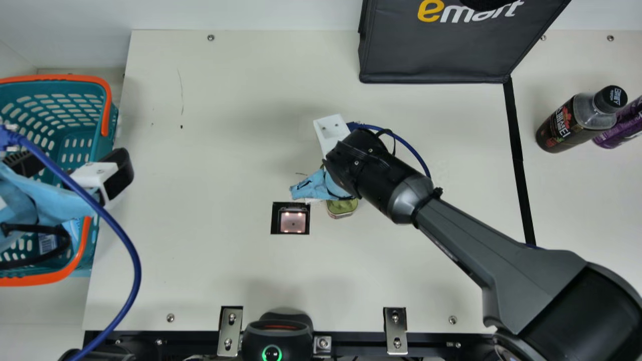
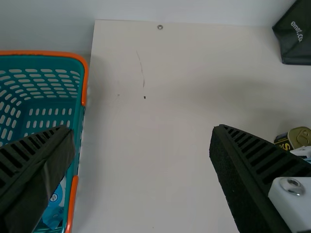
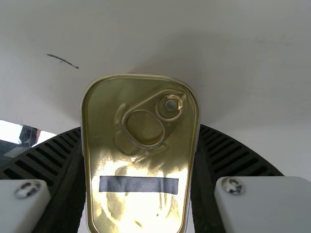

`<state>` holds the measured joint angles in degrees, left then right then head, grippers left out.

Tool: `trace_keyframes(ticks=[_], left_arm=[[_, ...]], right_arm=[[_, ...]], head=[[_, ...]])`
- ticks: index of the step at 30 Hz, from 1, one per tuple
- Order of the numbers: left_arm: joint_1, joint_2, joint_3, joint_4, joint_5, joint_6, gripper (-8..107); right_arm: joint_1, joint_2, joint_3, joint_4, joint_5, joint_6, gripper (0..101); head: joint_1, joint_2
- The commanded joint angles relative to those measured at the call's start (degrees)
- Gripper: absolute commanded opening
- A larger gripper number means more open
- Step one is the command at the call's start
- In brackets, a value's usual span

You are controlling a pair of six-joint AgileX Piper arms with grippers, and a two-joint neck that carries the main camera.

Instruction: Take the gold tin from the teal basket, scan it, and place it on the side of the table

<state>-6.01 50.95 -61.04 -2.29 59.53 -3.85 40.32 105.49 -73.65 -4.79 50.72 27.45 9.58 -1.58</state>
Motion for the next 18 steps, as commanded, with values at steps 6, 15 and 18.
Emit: trace_keyframes(ticks=[6,15,18], left_arm=[[0.0,0.0,0.0,0.0,0.0,0.0,90],[0.0,0.0,0.0,0.0,0.0,0.0,90],[0.0,0.0,0.0,0.0,0.0,0.0,90]], right_arm=[[0.4,-1.0,-1.5,-0.9,1.9,0.6,0],[0.7,-3.0,-5.6,-1.1,6.1,-0.1,0],[0.7,-3.5,-7.0,-0.9,7.6,-0.6,0]], head=[[-1.7,0.0],[-1.7,0.0],[-1.7,0.0]])
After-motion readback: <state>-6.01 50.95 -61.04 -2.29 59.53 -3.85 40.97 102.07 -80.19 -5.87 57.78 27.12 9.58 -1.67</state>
